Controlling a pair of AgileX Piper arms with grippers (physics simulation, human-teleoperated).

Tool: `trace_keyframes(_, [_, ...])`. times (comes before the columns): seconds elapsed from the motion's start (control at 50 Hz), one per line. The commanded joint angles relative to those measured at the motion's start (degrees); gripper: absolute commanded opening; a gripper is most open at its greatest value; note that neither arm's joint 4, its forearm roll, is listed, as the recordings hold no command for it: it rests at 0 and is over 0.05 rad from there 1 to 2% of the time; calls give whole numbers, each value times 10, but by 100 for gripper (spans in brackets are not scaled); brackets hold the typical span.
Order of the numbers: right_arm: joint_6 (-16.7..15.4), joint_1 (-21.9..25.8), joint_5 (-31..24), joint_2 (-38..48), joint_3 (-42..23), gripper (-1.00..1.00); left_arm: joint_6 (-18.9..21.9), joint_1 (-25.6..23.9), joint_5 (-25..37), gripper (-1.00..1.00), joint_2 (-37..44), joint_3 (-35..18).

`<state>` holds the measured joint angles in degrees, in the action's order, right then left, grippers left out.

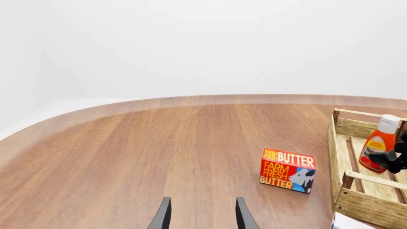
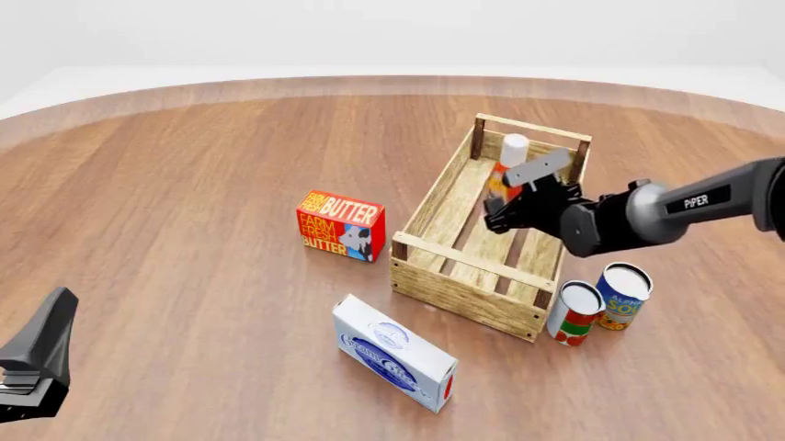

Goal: Pick up the ketchup, and put it in the wooden tray.

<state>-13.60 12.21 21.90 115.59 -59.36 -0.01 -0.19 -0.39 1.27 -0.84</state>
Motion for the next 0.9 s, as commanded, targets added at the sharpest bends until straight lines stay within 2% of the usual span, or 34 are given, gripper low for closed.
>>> trace_keyframes(0.02, [-5,0,-4,-39,14,100,0,0,0,100,0,0])
trace_keyframes(0.48, [-11,13,-20,-169,74,100,0,0,0,100,0,0])
trace_keyframes(0.6, [-7,19,-20,-212,104,100,0,0,0,100,0,0])
trace_keyframes(0.9, [11,27,1,-340,231,100,0,0,0,100,0,0])
